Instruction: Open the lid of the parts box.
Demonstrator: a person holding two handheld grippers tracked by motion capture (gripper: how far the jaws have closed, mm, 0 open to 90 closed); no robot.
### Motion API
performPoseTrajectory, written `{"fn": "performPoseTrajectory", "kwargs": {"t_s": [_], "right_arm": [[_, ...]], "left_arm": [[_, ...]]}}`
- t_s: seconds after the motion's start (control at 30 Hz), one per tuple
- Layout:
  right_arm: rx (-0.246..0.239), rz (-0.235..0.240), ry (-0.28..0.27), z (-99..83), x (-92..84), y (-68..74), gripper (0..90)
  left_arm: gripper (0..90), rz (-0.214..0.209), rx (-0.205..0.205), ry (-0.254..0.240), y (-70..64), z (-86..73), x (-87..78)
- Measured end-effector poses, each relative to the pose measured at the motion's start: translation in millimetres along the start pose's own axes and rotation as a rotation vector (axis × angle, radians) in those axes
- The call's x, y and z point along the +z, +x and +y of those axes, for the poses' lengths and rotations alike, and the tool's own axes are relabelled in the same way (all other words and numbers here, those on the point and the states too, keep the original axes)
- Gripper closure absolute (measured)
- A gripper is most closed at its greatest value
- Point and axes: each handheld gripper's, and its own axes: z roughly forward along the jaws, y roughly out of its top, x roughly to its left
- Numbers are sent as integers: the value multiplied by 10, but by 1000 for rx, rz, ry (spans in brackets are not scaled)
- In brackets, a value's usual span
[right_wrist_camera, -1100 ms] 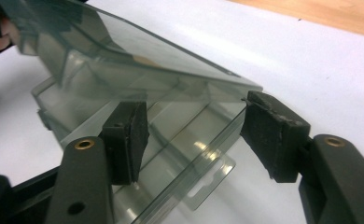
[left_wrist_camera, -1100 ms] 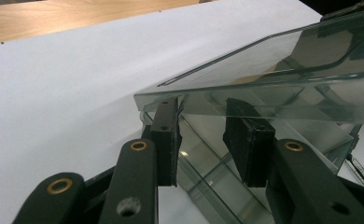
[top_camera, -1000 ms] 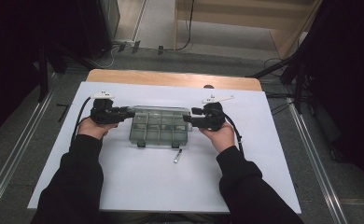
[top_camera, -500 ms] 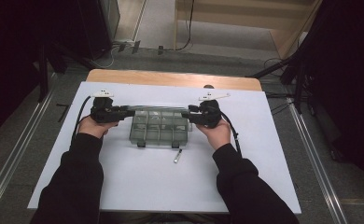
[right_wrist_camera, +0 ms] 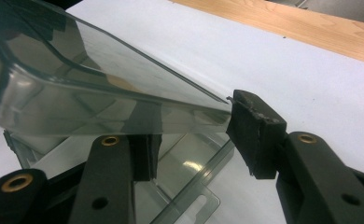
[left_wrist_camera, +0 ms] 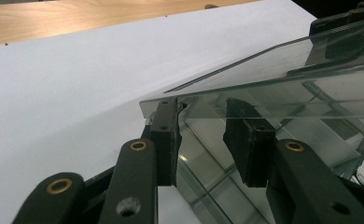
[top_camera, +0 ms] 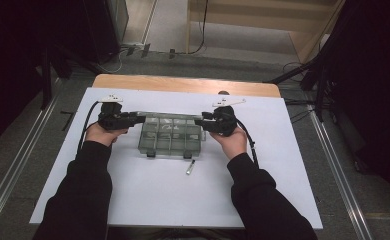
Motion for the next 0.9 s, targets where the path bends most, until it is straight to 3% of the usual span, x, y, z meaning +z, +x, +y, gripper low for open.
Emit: {"fn": "performPoseTrajectory", "kwargs": {"t_s": [0.6, 0.83, 0.9], "right_arm": [[25, 1, 1, 120, 8, -42, 558], [76, 23, -11, 134, 40, -114, 561], [62, 14, -19, 143, 46, -107, 568]], "left_arm": [[624, 21, 18, -29, 34, 83, 46], [624, 24, 14, -35, 58, 115, 75], [623, 29, 11, -48, 60, 120, 86]]}}
